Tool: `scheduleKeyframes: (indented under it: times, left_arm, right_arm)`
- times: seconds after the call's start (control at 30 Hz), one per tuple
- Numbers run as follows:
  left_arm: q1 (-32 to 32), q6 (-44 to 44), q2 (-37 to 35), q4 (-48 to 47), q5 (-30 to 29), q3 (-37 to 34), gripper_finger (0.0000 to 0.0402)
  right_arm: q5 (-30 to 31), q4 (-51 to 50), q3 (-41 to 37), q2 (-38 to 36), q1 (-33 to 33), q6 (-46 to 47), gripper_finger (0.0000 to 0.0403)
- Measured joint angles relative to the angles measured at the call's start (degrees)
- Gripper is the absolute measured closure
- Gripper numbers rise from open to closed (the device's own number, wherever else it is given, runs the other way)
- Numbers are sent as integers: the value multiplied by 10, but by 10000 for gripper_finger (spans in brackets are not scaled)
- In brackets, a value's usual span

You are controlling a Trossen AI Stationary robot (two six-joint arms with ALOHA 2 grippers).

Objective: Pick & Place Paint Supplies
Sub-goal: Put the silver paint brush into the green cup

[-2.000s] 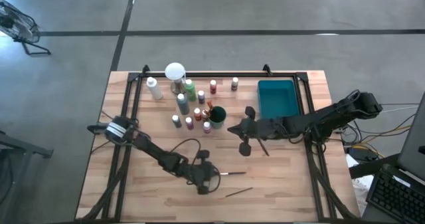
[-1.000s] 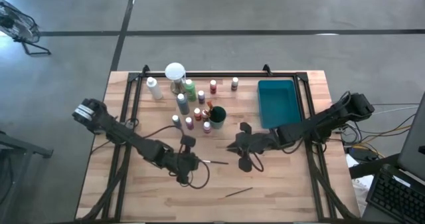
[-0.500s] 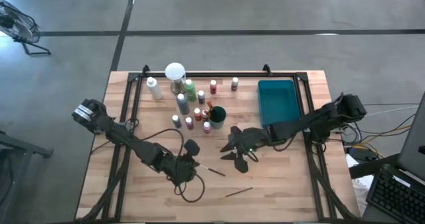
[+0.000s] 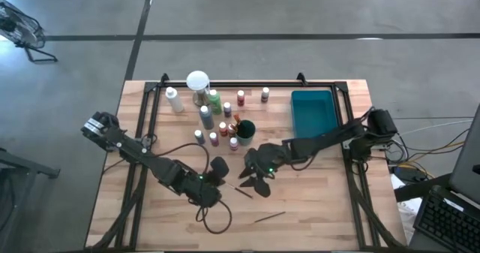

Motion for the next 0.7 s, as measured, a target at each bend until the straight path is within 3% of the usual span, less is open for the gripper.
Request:
scheduleKeyframes:
  times: [0.2,0.7]
  left_arm:
    - [0,6,0,-11,-22,0,401]
    - [0,24,0,-23,-61,9,401]
  right_arm:
    - [-1,-2,38,26,0,12,227]
    - [7,-33,89,68,-5,21,279]
